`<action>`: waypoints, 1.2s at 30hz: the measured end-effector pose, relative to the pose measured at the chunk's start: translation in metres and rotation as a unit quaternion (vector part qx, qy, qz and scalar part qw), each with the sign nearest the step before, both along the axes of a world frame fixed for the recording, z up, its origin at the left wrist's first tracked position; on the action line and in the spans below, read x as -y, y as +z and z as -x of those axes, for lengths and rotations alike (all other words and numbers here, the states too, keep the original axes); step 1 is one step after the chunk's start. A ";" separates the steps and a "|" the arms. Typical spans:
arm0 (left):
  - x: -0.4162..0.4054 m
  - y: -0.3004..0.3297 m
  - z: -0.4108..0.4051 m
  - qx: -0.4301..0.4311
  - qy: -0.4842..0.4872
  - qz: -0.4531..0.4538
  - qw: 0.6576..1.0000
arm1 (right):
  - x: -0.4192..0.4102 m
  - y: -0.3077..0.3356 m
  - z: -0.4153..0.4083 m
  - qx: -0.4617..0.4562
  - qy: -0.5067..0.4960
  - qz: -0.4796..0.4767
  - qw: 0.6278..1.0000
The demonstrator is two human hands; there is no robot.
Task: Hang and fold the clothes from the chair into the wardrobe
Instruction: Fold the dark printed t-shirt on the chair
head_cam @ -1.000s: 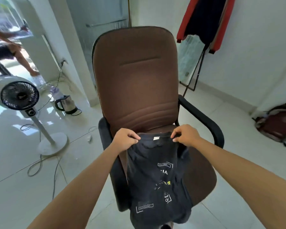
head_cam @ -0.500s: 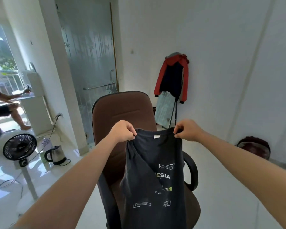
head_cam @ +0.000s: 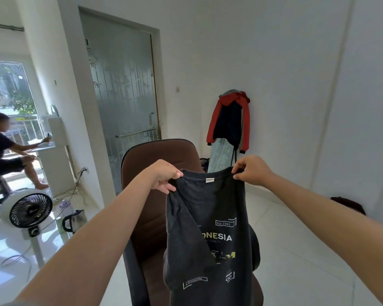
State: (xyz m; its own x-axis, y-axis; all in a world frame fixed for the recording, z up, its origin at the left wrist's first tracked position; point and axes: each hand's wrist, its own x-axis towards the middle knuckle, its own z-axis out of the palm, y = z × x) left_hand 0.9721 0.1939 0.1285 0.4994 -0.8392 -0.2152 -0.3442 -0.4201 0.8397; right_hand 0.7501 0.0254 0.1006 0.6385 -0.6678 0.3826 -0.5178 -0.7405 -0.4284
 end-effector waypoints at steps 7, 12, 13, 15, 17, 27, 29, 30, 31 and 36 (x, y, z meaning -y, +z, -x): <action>-0.003 0.004 0.014 0.092 0.007 -0.015 0.996 | 0.004 0.007 0.011 0.012 0.012 0.012 1.000; -0.001 -0.006 0.009 0.131 0.009 0.110 0.985 | 0.008 0.015 0.019 0.035 0.005 0.015 0.999; -0.001 -0.009 0.007 0.157 0.008 0.112 0.981 | 0.008 0.016 0.020 0.038 0.005 0.014 0.999; -0.002 -0.013 0.004 0.213 0.004 0.096 0.972 | 0.008 0.019 0.023 0.035 0.007 0.012 0.999; -0.002 -0.013 0.003 0.242 0.000 0.095 0.966 | 0.008 0.021 0.025 0.027 0.010 0.008 1.000; -0.007 0.031 0.009 0.242 -0.074 0.202 0.946 | 0.007 0.053 0.028 0.099 0.052 -0.034 0.993; -0.006 0.037 0.005 0.241 -0.097 0.171 0.950 | 0.007 0.058 0.027 0.066 0.067 -0.046 0.994; -0.006 0.039 0.004 0.245 -0.108 0.155 0.951 | 0.006 0.059 0.027 0.051 0.072 -0.049 0.995; -0.006 0.040 0.004 0.252 -0.116 0.141 0.950 | 0.006 0.059 0.026 0.039 0.075 -0.052 0.995; -0.006 0.038 0.005 0.248 -0.139 0.071 0.956 | 0.005 0.056 0.025 0.008 0.078 -0.061 0.995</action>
